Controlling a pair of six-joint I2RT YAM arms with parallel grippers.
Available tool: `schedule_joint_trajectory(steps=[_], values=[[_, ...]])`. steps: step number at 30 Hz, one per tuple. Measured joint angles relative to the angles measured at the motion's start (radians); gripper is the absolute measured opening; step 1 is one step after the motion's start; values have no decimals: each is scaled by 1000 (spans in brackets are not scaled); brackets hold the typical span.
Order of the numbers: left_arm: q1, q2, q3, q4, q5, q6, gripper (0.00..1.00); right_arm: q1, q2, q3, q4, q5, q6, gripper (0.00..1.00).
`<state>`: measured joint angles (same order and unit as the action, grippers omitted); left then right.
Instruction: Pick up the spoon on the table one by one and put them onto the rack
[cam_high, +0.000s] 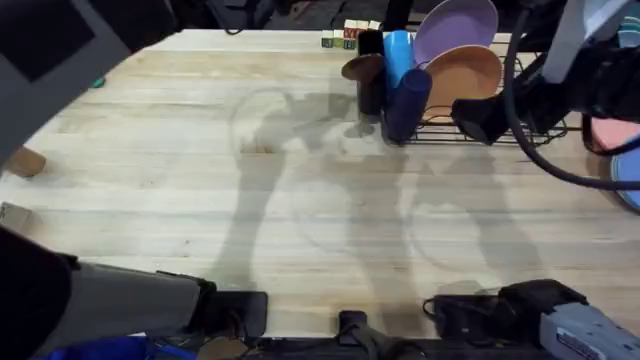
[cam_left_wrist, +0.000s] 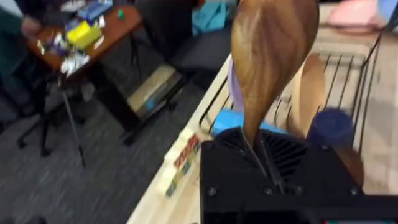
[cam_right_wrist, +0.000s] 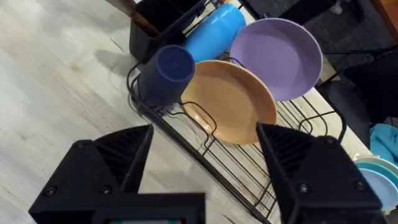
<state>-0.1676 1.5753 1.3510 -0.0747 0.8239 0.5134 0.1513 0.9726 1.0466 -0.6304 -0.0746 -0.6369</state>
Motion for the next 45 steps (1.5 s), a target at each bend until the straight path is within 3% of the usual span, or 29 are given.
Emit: schedule_joint_trajectory(steps=[9, 12, 19, 34, 45], values=[[-91, 4, 0, 164, 23, -134, 43, 0, 0, 0, 0, 0, 0, 996], [-122, 61, 2, 263, 70, -205, 43, 0, 0, 0, 0, 0, 0, 996], [-149, 160, 2, 297, 99, -296, 43, 0, 0, 0, 0, 0, 0, 996], [-166, 238, 2, 369, 159, -350, 44, 0, 0, 0, -31, 0, 0, 997], [-221, 328, 2, 392, 175, -357, 44, 0, 0, 0, -40, 0, 0, 996]])
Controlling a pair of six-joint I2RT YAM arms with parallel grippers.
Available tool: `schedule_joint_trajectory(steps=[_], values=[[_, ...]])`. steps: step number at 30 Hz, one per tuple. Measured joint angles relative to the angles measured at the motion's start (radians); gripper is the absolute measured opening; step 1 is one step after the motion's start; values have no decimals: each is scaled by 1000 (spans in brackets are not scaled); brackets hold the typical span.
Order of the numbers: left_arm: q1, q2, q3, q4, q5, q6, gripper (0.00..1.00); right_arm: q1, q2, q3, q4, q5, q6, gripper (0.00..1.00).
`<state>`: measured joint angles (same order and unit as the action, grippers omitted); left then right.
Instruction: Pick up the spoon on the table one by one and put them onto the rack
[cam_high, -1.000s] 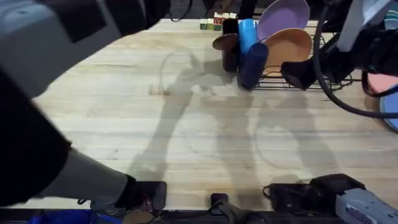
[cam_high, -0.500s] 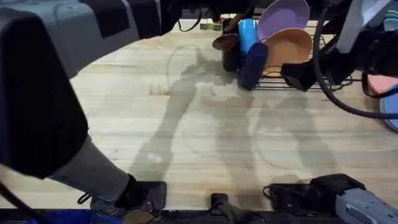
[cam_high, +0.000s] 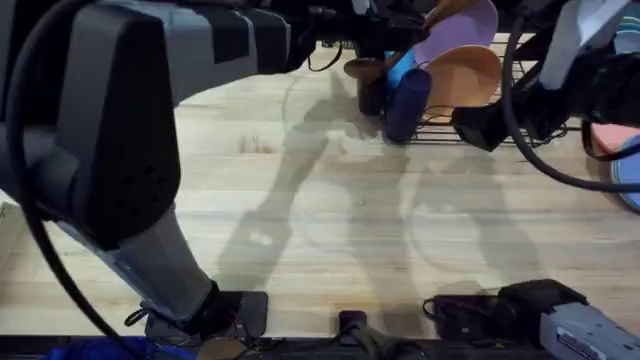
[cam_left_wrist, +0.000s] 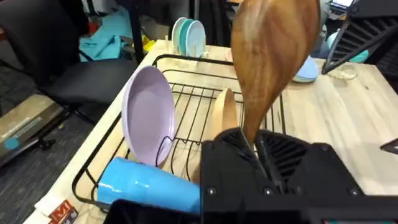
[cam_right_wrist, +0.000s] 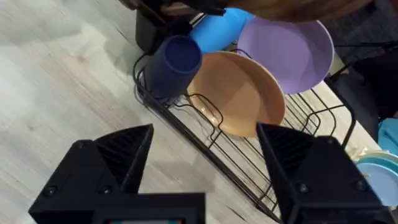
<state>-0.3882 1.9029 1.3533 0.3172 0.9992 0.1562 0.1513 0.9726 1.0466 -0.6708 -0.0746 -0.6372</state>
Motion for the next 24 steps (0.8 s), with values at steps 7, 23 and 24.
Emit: schedule_joint_trajectory(steps=[7, 23, 24], values=[[18, 15, 0, -47, 0, 0, 44, 0, 0, 0, 0, 0, 0, 996], [90, 17, 0, -271, -2, 23, 43, 0, 0, 0, 0, 0, 0, 996], [90, 17, 0, -283, -4, 30, 43, 0, 0, 0, 0, 0, 0, 996]])
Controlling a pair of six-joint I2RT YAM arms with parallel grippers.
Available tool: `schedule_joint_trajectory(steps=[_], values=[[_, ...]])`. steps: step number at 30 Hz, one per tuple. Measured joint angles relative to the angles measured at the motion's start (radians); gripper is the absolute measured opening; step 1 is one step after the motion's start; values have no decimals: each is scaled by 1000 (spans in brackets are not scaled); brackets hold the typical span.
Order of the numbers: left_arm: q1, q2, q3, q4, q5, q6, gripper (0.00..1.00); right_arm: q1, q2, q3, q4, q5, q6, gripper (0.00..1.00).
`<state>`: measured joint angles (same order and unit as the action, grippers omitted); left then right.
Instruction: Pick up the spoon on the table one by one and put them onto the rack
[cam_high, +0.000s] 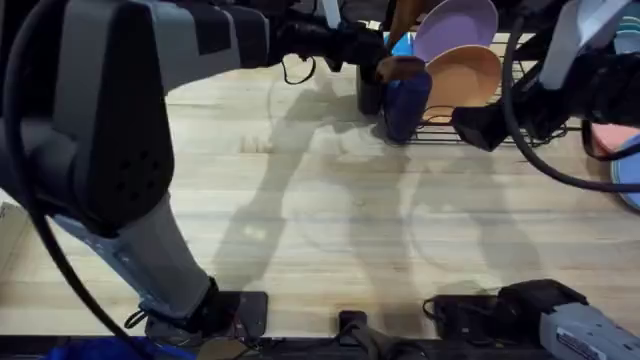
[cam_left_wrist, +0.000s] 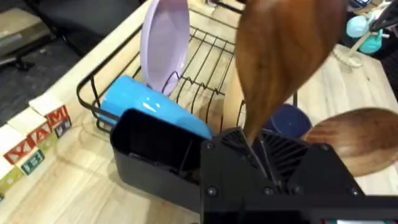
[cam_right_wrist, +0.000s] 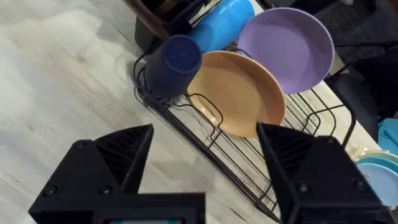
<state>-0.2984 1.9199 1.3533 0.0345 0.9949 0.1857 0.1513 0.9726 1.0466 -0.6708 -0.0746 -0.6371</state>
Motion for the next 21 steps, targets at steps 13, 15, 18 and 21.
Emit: schedule_joint_trajectory(steps=[13, 15, 18, 21], values=[[0, 0, 5, -99, -72, 43, 90, 0, 0, 0, 0, 0, 0, 995], [0, 0, 5, -107, -78, 46, 265, 0, 0, 0, 0, 0, 0, 996], [0, 0, 5, -111, -83, 47, 420, 0, 0, 0, 0, 0, 0, 996], [0, 0, 5, -110, -89, 47, 533, 0, 0, 0, 0, 0, 0, 996]])
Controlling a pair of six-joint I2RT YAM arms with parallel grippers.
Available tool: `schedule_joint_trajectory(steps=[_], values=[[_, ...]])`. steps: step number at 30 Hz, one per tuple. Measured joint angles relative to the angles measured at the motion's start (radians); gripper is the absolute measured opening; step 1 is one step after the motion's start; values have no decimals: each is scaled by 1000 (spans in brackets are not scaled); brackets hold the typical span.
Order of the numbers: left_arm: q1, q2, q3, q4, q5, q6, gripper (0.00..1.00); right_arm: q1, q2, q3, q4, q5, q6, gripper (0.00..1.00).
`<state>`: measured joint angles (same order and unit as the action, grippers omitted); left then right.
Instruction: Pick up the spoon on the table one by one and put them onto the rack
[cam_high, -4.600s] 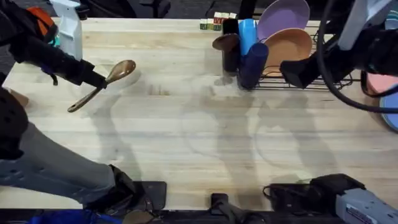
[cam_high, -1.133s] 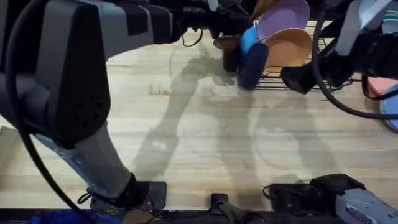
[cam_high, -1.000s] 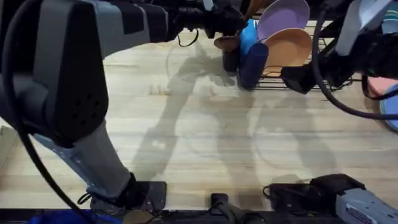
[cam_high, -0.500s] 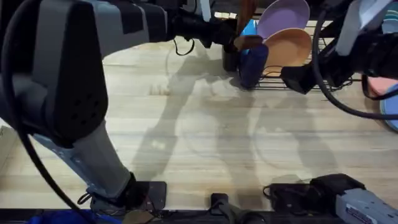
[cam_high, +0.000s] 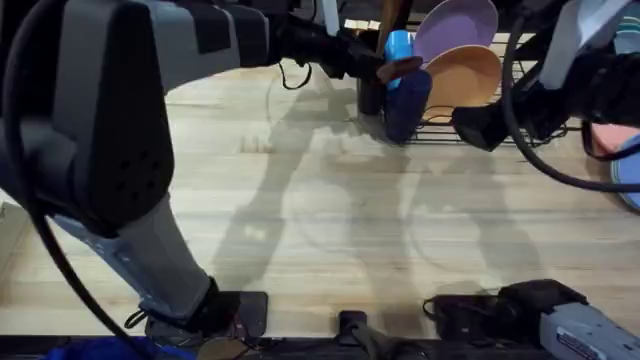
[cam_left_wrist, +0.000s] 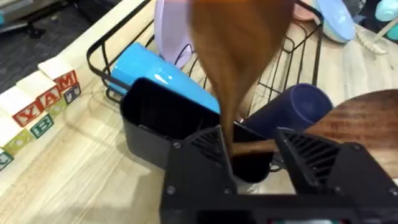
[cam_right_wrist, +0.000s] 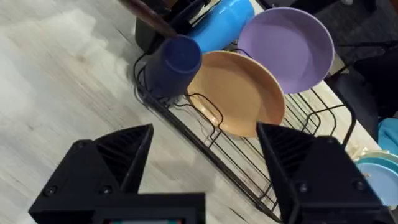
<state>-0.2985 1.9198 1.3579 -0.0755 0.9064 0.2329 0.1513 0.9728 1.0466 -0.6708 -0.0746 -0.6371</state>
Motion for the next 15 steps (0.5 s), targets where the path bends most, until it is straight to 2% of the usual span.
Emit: schedule_joint_trajectory(steps=[2, 5, 9, 12, 15], values=[[0, 0, 0, 0, -2, 1, 619, 0, 0, 0, 0, 0, 0, 996], [0, 0, 0, 2, -8, 2, 813, 0, 0, 0, 0, 0, 0, 996], [7, 0, 0, 3, -13, 3, 979, 0, 0, 0, 0, 0, 0, 996], [20, 0, 0, -1, -11, 3, 994, 0, 0, 0, 0, 0, 0, 996], [55, -18, 0, -42, -10, 8, 995, 0, 0, 0, 0, 0, 0, 996]])
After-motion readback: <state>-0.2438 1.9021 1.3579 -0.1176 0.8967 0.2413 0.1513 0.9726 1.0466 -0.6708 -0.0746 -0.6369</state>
